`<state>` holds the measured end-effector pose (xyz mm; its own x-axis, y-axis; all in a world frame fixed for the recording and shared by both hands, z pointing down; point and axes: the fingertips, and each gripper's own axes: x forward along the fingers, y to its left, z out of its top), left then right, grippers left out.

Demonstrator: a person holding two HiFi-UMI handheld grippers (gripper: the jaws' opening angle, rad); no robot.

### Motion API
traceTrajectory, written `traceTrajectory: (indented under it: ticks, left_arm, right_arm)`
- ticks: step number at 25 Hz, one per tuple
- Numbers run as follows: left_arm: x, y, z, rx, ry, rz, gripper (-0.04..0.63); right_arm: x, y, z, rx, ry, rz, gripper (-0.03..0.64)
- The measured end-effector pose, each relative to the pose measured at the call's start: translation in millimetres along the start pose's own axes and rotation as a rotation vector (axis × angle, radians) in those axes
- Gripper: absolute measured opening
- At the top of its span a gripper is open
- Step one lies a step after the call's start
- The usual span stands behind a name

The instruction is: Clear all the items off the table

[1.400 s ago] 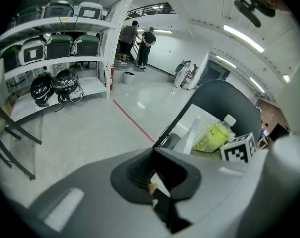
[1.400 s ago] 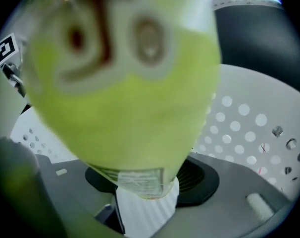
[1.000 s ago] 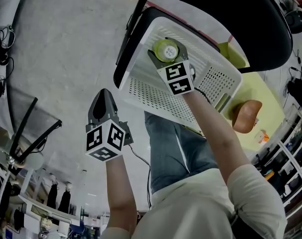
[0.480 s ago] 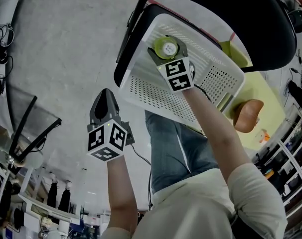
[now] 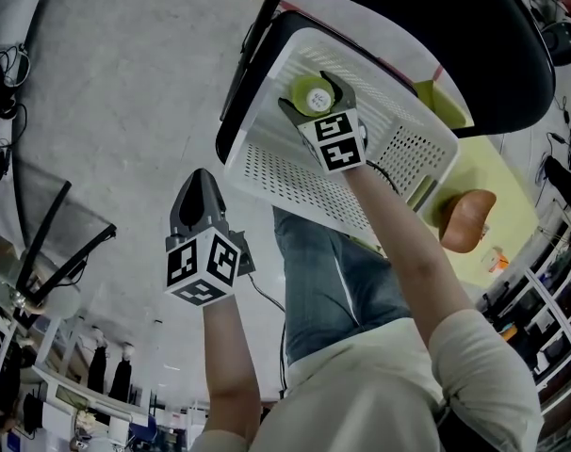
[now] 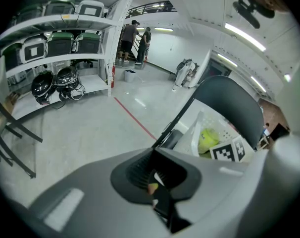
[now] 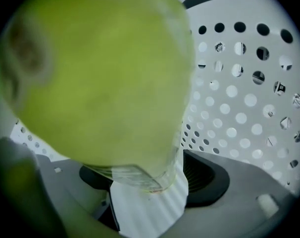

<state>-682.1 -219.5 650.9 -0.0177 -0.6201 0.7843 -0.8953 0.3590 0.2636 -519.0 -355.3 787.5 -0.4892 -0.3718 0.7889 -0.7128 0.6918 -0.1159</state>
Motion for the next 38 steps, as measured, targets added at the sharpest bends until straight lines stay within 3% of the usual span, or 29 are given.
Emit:
traceTrajectory:
  ticks: [9,29,38]
  left_arm:
    - [-12,-8,8,0.009,-0.022,0.0,0.009]
    - [-65,-56,26,0.028,-0.092,-0.038,0.009]
    - [-89,-106,18,0.077,-0.084,-0.088,0.009]
  right_arm:
    - [-22,8,-9,-0.036,0.04,0.018,0.408]
    - [-105,14,5,-0.037,0.02,0.017,0.406]
    - [-166,9,17,-0.027,-0.018,0.007,0.309]
